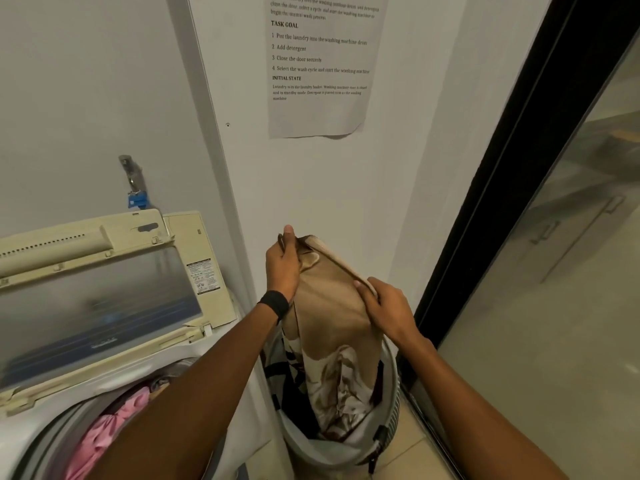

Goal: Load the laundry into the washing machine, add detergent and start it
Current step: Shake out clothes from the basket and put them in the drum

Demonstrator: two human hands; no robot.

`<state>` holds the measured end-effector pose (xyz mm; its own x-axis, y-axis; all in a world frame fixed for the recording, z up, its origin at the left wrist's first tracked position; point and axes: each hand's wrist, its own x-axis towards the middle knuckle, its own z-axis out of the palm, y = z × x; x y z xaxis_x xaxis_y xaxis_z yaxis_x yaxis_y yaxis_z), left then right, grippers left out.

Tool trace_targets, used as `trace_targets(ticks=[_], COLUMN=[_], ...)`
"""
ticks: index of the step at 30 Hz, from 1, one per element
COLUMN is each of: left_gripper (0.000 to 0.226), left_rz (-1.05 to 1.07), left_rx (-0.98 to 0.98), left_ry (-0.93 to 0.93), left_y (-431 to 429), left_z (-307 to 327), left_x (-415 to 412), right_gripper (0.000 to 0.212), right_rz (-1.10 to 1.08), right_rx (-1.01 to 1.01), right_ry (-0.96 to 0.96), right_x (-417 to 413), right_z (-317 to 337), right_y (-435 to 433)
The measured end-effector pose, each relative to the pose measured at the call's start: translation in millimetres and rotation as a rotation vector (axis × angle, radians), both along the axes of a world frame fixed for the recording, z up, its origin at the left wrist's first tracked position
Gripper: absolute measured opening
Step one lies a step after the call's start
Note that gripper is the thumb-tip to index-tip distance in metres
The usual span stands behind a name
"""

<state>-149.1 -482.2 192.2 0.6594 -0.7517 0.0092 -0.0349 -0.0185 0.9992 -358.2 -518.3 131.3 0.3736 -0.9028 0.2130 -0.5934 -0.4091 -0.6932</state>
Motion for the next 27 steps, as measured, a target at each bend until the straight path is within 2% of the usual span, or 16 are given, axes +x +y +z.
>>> trace_targets(ticks=[2,5,8,9,12,18,23,25,27], left_gripper=[0.052,0.032,0.024,0.015,0.033,0.038,0.043,0.043,0.044], left_rz=[-0.057,-0.325,-0.528,-0.508,-0.334,-0.065,0.012,-0.049,-0.225], left_rx=[-0.04,-0.151,-0.148,-0.131,-0.096,-0.085,-0.071,-0.092,-0.129], left_ry=[-0.031,-0.235,-0.246,-0.221,-0.066,0.171,0.05,-0.052,-0.136], left_y=[4.5,10.6,10.8,8.6,2.2,-4.5,-4.3,-0.8,2.5], left_z=[0.5,-0.4,-2.3,-2.7,1.8,12.6,9.9,9.7,8.2], left_x=[-2.3,-5.1,-11.0,-13.3,-17.5,2.4,14.9,6.7,2.1], right_gripper=[0.045,0.046,0.04,0.04,0.047,0.052,0.051,0.047,0.046], right_rz=[-0.06,-0.093,0.025,0.068,0.097,0.084,0.034,-0.012,-0.053], right_rx=[-0.048,-0.135,-0.116,-0.095,-0.043,0.049,0.055,-0.02,-0.088], right_ry=[-0.042,-0.178,-0.189,-0.166,-0.127,-0.048,-0.052,-0.088,-0.162], right_x=[-3.3,4.2,21.2,27.5,39.2,29.7,2.8,2.1,4.1], right_z=[16.3,52.1,79.3,82.4,71.7,10.3,1.2,16.5,36.9], right_y=[-8.1,-21.8,-30.0,-29.5,-23.4,1.3,0.3,-6.4,-14.2])
